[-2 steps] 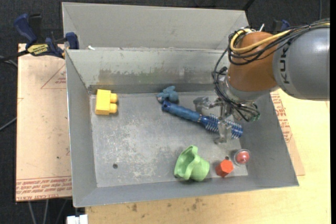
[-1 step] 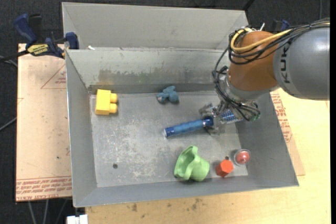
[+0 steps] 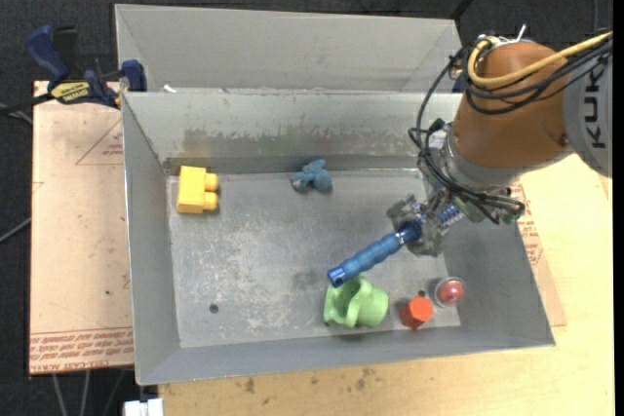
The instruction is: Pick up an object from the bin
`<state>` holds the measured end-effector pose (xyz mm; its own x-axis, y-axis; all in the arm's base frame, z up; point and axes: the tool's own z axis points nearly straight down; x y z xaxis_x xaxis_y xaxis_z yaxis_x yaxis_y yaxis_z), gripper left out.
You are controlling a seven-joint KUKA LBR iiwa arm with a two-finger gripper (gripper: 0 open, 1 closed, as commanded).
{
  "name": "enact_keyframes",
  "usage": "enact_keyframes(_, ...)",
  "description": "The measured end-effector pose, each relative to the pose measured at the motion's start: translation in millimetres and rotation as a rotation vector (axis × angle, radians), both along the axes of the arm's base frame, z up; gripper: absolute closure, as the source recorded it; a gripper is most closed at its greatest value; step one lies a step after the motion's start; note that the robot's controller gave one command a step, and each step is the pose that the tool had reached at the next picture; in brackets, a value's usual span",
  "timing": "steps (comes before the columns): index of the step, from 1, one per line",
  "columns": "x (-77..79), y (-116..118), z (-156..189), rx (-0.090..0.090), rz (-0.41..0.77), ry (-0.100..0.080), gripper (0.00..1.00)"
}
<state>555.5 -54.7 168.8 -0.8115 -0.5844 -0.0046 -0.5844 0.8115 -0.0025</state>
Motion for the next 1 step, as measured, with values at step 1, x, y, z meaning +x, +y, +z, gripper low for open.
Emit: enact_keyframes(1, 32.1, -15.7, 127.8, -0.002, 0.103, -0.007, 1.00)
